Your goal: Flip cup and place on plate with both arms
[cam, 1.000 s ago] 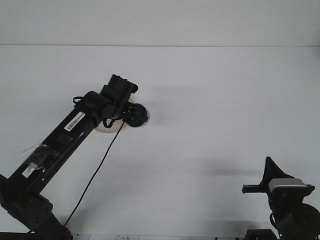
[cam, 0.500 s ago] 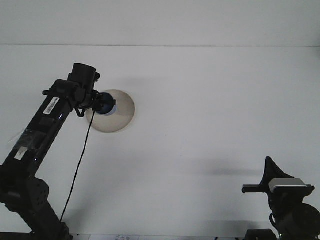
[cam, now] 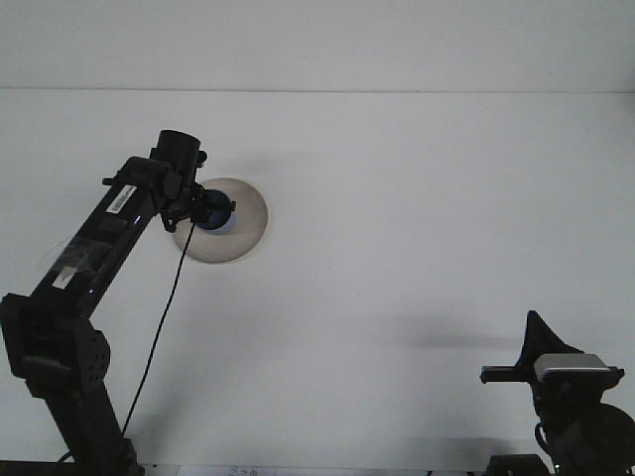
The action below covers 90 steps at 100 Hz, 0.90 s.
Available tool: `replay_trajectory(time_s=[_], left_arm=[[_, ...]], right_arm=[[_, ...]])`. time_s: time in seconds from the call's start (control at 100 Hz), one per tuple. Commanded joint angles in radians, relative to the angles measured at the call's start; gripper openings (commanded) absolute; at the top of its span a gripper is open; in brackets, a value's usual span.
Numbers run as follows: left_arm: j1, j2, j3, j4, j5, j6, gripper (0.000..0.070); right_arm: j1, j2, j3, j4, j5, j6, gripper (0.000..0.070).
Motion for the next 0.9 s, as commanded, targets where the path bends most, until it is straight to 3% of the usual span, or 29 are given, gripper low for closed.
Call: replay_trajectory(time_s=[0.0, 0.26, 0.32, 0.45, 0.5, 0.89], left_arm=[[-0.001, 0.031, 0.019, 0.006, 0.001, -0.006, 0.0025], [-0.001, 0.052, 0.019, 0.011, 0.001, -0.006, 0.0152], [-0.001, 0.051, 0.020, 0.013, 0.001, -0.006, 0.0241], [-0.001, 0.051, 0.024, 0.013, 0.001, -0.006, 0.0502], [-0.001, 0.051, 0.028, 0.013, 0.001, -0.006, 0.0555], [0.001, -0.098, 0.072, 0.063, 0.001, -0.026, 0.0575]], right_arm=[[0.000, 0.001, 0.007, 0.014, 0.000, 0.012, 0.0000], [0.000, 0.001, 0.007, 0.014, 0.000, 0.011, 0.0000], [0.000, 0.001, 0.007, 0.015, 0.000, 0.011, 0.0000], [0.000, 0.001, 0.007, 0.014, 0.000, 0.011, 0.0000], [0.000, 0.001, 0.007, 0.015, 0.000, 0.011, 0.0000], [0.000, 0.001, 0.007, 0.006, 0.000, 0.011, 0.0000]])
